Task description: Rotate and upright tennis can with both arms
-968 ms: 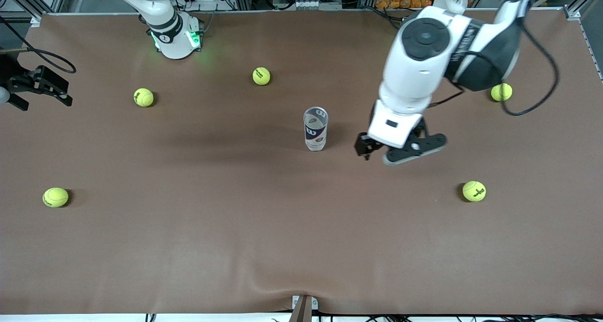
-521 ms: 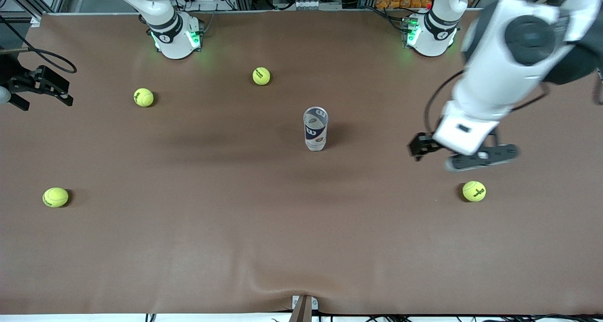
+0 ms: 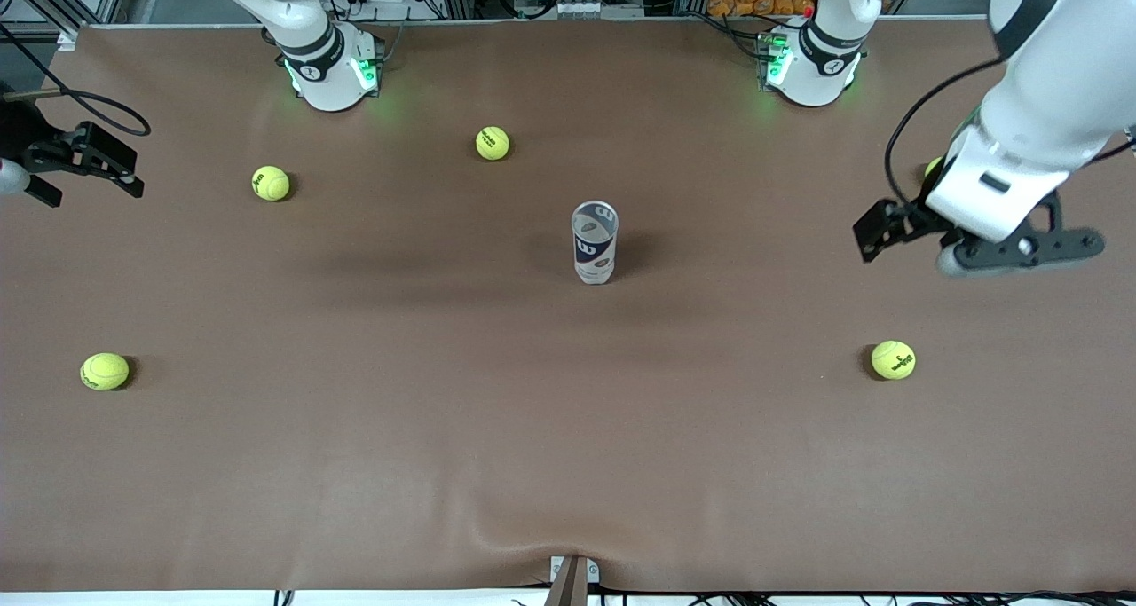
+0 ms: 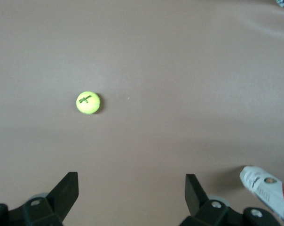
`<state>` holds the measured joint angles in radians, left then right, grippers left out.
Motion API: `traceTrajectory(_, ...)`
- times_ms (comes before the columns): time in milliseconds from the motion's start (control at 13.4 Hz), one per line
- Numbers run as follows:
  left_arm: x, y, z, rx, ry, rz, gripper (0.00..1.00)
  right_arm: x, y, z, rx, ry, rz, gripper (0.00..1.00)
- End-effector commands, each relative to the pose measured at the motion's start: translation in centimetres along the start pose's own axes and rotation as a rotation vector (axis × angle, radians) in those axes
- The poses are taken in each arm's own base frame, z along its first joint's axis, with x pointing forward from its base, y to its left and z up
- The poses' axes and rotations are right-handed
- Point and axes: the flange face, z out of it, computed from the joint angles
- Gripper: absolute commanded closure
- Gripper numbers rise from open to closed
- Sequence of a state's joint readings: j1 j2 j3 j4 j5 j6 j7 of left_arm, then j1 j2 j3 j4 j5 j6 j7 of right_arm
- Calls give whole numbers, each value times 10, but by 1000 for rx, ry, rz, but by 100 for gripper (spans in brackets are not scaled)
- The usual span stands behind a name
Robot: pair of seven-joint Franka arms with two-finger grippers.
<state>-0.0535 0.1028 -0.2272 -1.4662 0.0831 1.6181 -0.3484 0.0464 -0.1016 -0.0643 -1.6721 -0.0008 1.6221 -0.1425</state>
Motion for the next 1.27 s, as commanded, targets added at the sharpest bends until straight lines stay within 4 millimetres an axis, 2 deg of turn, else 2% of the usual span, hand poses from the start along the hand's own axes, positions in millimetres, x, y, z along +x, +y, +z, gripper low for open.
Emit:
traceTrajectory(0,-29,-27,-25,-6,-66,13,0,-6,-3,-8,12,2,13,0)
traceTrajectory(223,-34,-67,-41,-14,-72,51,0,-7,-1,-8,12,1,16,0)
traceTrajectory(298,-39,-73,-47,-12,-75,49,0,-7,0,-8,10,0,17,0)
traceTrajectory(596,-67,-82,-66,3,-126,48,0,-7,3,-8,11,1,19,0)
traceTrajectory(745,-60,-86,-67,9,-95,55,0,-7,3,-8,11,1,18,0)
traceTrajectory(894,-48,-101,-62,-12,-56,122,0,-7,3,-8,10,2,16,0)
traceTrajectory(1043,-44,-115,-58,-20,-59,114,0,-7,3,-8,10,2,17,0)
traceTrajectory(1191,-38,-136,-42,-24,-67,127,0,-7,3,-8,10,2,16,0)
